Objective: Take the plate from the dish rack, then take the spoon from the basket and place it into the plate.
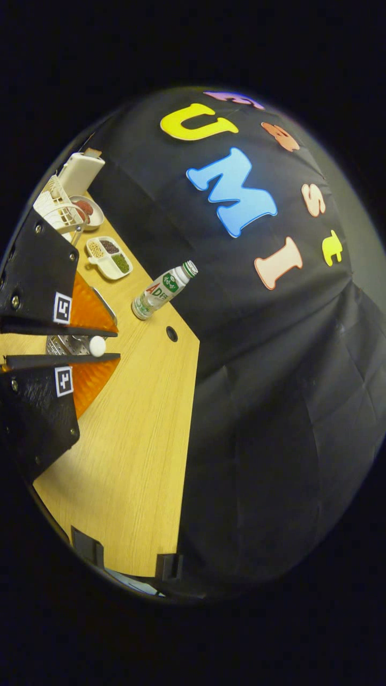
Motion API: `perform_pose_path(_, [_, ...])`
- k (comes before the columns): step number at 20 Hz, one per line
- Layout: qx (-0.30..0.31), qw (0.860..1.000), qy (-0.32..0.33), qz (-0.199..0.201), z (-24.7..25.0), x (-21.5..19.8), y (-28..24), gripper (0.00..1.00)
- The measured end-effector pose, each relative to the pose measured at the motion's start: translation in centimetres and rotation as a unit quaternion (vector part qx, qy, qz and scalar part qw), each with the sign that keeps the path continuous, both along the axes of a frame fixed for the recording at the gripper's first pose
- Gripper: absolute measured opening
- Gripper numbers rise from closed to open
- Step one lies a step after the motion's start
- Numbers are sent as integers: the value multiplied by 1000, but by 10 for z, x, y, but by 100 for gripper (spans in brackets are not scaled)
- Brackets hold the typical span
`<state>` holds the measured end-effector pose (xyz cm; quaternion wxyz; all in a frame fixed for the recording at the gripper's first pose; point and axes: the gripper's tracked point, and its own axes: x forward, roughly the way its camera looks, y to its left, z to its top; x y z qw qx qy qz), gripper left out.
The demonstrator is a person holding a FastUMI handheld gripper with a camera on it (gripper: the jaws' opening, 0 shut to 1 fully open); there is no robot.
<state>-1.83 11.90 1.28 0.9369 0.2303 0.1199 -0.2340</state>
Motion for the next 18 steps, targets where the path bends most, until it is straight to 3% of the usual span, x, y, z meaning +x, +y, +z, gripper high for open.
perform_pose_path(1, [1,1000,-12,12,7,5,6,14])
perform_pose_path(2, [-5,1000,0,13,8,4,6,6])
perform_pose_path(10, [-71,997,-1,36,57,8,15,7])
perform_pose_path(18, [-151,987,-23,58,128,-34,43,6])
